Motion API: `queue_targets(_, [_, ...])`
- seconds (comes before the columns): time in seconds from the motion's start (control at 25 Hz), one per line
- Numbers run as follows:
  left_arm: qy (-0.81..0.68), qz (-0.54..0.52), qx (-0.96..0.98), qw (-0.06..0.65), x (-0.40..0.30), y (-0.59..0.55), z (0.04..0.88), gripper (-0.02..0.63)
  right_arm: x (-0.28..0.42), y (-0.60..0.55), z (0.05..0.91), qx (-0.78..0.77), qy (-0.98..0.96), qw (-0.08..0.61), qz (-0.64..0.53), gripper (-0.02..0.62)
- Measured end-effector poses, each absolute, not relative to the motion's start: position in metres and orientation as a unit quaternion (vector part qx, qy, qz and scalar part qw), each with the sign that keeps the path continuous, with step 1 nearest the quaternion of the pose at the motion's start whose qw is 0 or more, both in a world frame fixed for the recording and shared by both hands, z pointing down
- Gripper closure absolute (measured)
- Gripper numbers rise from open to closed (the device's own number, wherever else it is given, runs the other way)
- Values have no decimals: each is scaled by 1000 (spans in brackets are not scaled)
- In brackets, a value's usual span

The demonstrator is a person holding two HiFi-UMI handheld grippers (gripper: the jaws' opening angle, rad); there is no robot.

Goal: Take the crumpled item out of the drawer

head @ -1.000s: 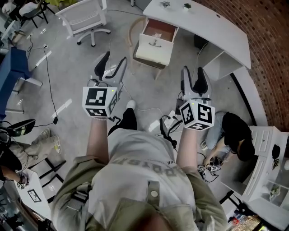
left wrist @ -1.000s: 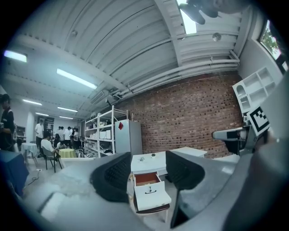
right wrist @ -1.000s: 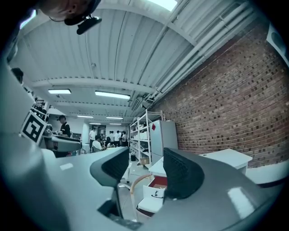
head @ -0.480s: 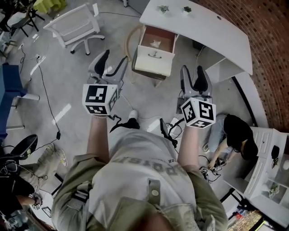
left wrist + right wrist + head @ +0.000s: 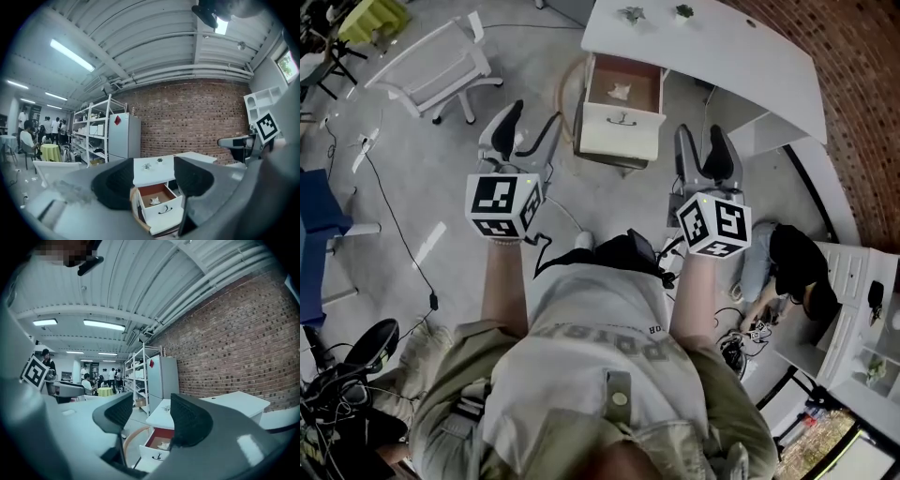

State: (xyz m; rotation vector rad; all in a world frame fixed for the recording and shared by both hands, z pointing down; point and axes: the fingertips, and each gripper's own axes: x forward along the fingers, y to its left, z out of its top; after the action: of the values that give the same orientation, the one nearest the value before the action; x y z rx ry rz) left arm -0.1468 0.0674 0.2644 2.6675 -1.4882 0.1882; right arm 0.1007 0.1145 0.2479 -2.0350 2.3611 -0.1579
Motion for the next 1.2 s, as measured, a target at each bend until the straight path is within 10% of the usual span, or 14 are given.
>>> queue_targets(1.2, [-567, 111, 813, 76, -67, -104, 311, 325, 192, -119, 323, -564, 817, -39, -115, 351])
